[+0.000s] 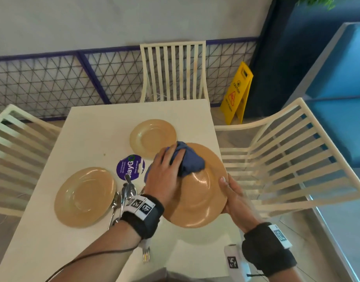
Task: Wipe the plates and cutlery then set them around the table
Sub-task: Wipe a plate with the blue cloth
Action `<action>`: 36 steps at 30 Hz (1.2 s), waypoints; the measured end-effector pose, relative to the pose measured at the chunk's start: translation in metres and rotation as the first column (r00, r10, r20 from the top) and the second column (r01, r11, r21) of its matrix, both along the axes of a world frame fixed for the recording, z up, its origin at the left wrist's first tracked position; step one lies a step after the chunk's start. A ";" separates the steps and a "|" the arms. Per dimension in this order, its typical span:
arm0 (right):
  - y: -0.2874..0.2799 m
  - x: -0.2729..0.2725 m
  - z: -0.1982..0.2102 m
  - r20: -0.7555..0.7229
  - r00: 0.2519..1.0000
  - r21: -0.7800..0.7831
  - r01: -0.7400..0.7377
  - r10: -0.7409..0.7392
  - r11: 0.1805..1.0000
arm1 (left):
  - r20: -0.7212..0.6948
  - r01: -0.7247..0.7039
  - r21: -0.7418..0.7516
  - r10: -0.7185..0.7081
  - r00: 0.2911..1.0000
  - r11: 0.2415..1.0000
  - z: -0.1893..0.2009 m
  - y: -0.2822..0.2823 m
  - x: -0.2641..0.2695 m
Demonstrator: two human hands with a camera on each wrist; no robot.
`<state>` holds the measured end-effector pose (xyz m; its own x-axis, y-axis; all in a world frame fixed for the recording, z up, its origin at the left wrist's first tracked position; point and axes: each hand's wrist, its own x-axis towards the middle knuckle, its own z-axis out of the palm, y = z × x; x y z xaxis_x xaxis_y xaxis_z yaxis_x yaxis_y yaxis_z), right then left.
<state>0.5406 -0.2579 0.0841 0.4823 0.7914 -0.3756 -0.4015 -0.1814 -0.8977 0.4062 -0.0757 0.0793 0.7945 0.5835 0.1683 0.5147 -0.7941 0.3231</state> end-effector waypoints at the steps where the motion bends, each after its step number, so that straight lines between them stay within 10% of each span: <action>1: 0.005 -0.004 0.003 0.016 1.000 0.003 -0.012 0.012 1.000 | 0.028 0.004 -0.058 -0.003 1.000 0.998 0.006 -0.008 0.011; 5: 0.014 0.005 0.012 0.006 0.999 0.052 0.049 -0.049 0.997 | 0.107 0.180 -0.192 -0.162 0.981 0.965 0.007 -0.058 0.029; 9: 0.000 0.026 0.022 0.004 0.992 0.066 0.123 -0.123 0.990 | -0.066 0.383 0.050 -0.379 0.923 0.922 -0.019 -0.069 -0.013; 15: -0.001 0.005 0.015 0.023 0.999 -0.018 0.026 -0.026 0.999 | -0.141 0.091 0.052 -0.083 0.986 0.994 -0.016 -0.006 -0.017; 24: 0.013 0.026 0.034 0.048 0.989 0.033 0.135 -0.136 0.990 | -0.114 0.339 0.111 -0.327 0.938 0.934 -0.012 -0.064 -0.015; 32: 0.016 -0.006 0.017 0.077 0.997 -0.062 -0.025 0.030 0.998 | -0.180 0.025 -0.099 -0.043 0.983 0.995 -0.003 -0.015 0.002; 36: 0.024 0.003 0.022 0.036 0.999 0.003 0.033 -0.033 0.999 | -0.147 0.185 -0.062 -0.192 0.970 0.981 0.000 -0.058 0.017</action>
